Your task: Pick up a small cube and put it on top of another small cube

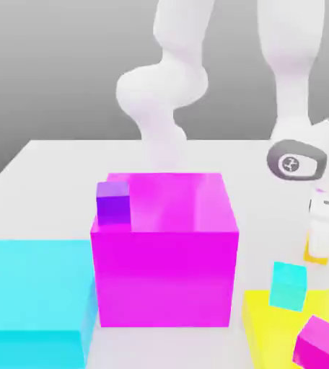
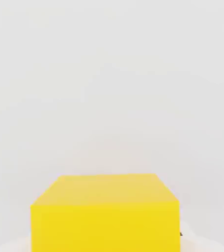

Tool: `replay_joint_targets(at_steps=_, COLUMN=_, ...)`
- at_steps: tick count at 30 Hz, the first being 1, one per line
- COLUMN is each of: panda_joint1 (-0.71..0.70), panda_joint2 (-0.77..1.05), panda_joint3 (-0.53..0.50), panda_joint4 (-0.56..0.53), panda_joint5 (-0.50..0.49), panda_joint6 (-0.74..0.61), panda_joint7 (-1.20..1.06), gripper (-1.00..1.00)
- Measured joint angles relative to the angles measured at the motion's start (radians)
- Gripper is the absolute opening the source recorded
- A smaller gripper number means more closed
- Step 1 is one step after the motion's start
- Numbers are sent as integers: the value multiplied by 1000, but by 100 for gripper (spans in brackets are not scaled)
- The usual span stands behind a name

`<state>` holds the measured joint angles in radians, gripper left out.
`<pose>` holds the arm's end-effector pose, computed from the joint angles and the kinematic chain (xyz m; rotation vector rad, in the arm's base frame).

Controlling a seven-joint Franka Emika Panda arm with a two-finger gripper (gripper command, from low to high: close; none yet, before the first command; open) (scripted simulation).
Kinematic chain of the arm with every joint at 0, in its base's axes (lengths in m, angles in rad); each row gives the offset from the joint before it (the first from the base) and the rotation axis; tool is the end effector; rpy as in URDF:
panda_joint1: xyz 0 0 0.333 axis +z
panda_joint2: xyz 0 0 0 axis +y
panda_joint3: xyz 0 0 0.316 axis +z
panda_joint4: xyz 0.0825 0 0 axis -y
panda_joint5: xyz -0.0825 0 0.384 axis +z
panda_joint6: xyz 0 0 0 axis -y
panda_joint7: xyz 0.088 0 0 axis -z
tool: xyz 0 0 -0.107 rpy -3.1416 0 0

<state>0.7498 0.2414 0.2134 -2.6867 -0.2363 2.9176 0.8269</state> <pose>0.2133 0.3436 0.1571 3.0902 0.5637 0.0024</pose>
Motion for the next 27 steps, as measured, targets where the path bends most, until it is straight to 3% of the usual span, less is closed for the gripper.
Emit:
replay_joint_targets(at_steps=5, panda_joint1=-33, panda_joint2=-142, panda_joint3=40, panda_joint4=-17, panda_joint5=169, panda_joint6=-119, panda_joint7=-125, gripper=-100)
replay_joint_targets(at_steps=10, panda_joint1=-109, panda_joint2=-193, panda_joint3=11, panda_joint4=20, panda_joint5=241, panda_joint6=-203, panda_joint7=-182, gripper=-100)
replay_joint_targets(at_steps=27, panda_joint1=-347, panda_joint2=-332, panda_joint3=-118, panda_joint4=153, panda_joint5=258, panda_joint6=-475, panda_joint7=-211, gripper=-100)
